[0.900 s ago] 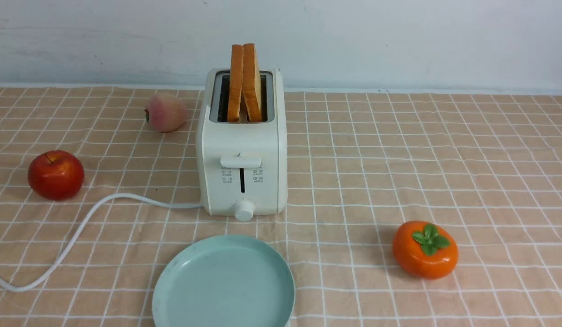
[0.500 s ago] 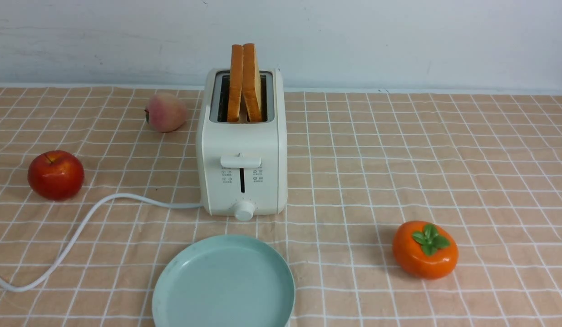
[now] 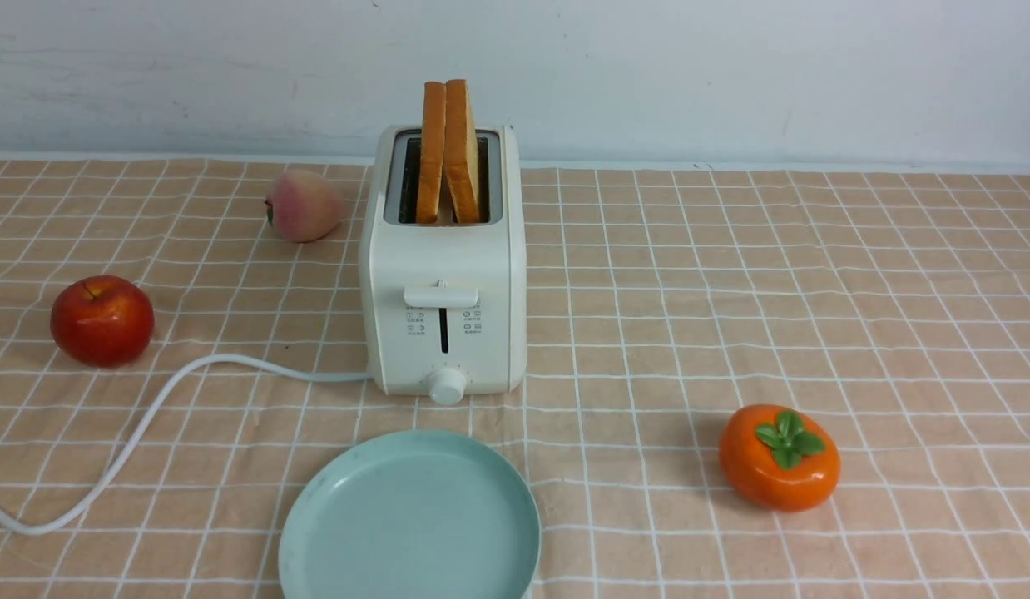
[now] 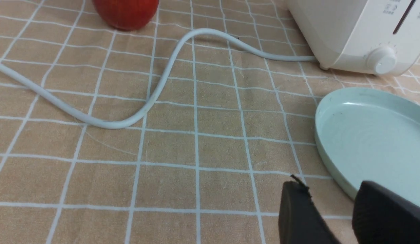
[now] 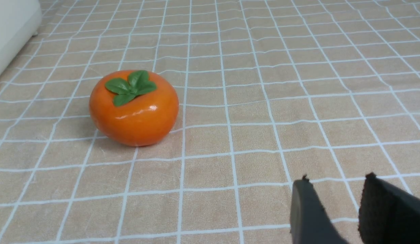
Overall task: Take toasted bread from bread machine on light coffee tablecloth place on plate.
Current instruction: 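Reach for a toast slice standing in the toaster with the left gripper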
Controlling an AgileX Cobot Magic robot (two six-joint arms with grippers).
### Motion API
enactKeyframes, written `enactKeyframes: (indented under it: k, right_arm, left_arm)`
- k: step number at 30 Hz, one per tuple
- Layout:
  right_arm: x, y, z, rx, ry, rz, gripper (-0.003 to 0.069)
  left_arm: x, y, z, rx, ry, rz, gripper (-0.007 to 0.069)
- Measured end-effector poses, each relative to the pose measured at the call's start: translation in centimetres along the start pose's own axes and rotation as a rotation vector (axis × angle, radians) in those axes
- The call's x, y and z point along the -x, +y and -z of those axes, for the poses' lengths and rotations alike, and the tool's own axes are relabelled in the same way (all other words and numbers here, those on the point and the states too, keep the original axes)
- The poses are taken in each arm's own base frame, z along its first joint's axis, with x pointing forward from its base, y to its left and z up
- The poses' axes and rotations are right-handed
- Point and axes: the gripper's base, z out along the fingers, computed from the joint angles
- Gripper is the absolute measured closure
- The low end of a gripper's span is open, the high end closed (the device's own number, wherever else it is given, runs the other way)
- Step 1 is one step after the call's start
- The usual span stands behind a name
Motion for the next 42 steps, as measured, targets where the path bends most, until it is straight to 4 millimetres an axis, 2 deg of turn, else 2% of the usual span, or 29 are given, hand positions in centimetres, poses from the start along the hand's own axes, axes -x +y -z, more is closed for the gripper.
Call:
enactKeyframes:
  k: [7, 10, 12, 13, 14, 15, 17, 20, 24, 26, 27, 28, 29, 30, 31, 33, 34, 35, 37, 39, 42]
  right_arm:
    - [0.0, 0.0, 0.0, 0.0, -0.001, -0.001, 0.042]
    - [0.2, 0.2, 0.0, 0.02, -0.033, -0.069, 0.042]
    - [0.7, 0.5, 0.0, 0.066, -0.086, -0.263, 0.042]
    - [0.8, 0.5, 0.0, 0.075, -0.097, -0.297, 0.042]
    - [1.2, 0.7, 0.0, 0.106, -0.132, -0.445, 0.042]
    - [1.3, 0.7, 0.1, 0.114, -0.141, -0.485, 0.042]
    - [1.9, 0.8, 0.2, 0.162, -0.186, -0.721, 0.042]
    - [2.3, 0.6, 0.3, 0.184, -0.227, -0.843, 0.042]
    - [2.4, 0.6, 0.3, 0.185, -0.241, -0.848, 0.042]
    - [2.5, 0.6, 0.3, 0.189, -0.248, -0.865, 0.042]
    - [2.5, 0.6, 0.3, 0.19, -0.249, -0.875, 0.042]
    - [2.5, 0.5, 0.3, 0.193, -0.254, -0.892, 0.042]
    - [3.0, 0.6, 0.5, 0.21, -0.262, -0.925, 0.0429]
    - [3.0, 0.6, 0.5, 0.211, -0.258, -0.926, 0.0431]
    - [4.8, 1.1, 1.5, 0.254, -0.28, -0.867, 0.0455]
    - [7.0, 1.6, 2.9, 0.292, -0.312, -0.753, 0.0492]
    - [7.0, 1.6, 2.9, 0.293, -0.305, -0.748, 0.0498]
    - [9.2, 2.0, 4.1, 0.313, -0.329, -0.633, 0.0544]
    - [12.1, 2.6, 5.1, 0.32, -0.321, -0.487, 0.0621]
    - [14.7, 3.1, 5.4, 0.331, -0.272, -0.398, 0.0666]
    - [17.2, 3.9, 3.4, 0.353, -0.045, -0.307, 0.0675]
  left_arm:
    - [1.1, -0.8, 0.1, -0.106, -0.114, 0.258, 0.0386]
    - [1.6, -1.0, 0.2, -0.143, -0.151, 0.376, 0.0386]
    - [1.9, -1.1, 0.3, -0.164, -0.185, 0.458, 0.0386]
    - [2.0, -1.1, 0.3, -0.166, -0.188, 0.463, 0.0386]
    - [2.2, -1.0, 0.3, -0.174, -0.215, 0.498, 0.0386]
    - [2.3, -1.0, 0.4, -0.177, -0.226, 0.513, 0.0386]
    - [2.7, -0.9, 0.4, -0.19, -0.258, 0.582, 0.0386]
    - [2.9, -0.9, 0.5, -0.202, -0.276, 0.658, 0.0386]
    - [3.3, -0.7, 0.6, -0.209, -0.321, 0.728, 0.0395]
    - [3.7, -0.4, 0.8, -0.206, -0.379, 0.767, 0.0482]
    - [3.7, -0.4, 0.8, -0.206, -0.379, 0.767, 0.0493]
    - [3.9, -0.3, 0.9, -0.204, -0.404, 0.775, 0.0539]
    - [4.3, -0.2, 1.1, -0.206, -0.437, 0.783, 0.0632]
    - [4.5, -0.3, 1.2, -0.211, -0.441, 0.783, 0.0638]
    - [5.7, -0.9, 1.8, -0.246, -0.442, 0.767, 0.0638]
    - [7.3, -1.9, 2.9, -0.286, -0.445, 0.698, 0.0638]
    - [7.6, -2.0, 3.1, -0.29, -0.454, 0.69, 0.0638]
    - [9.1, -2.9, 3.8, -0.306, -0.439, 0.594, 0.0638]
    - [11.0, -4.2, 4.0, -0.305, -0.341, 0.465, 0.0638]
    - [12.5, -5.3, 2.8, -0.284, -0.188, 0.389, 0.0638]
    - [15.0, -7.1, -0.4, -0.245, 0.123, 0.282, 0.0638]
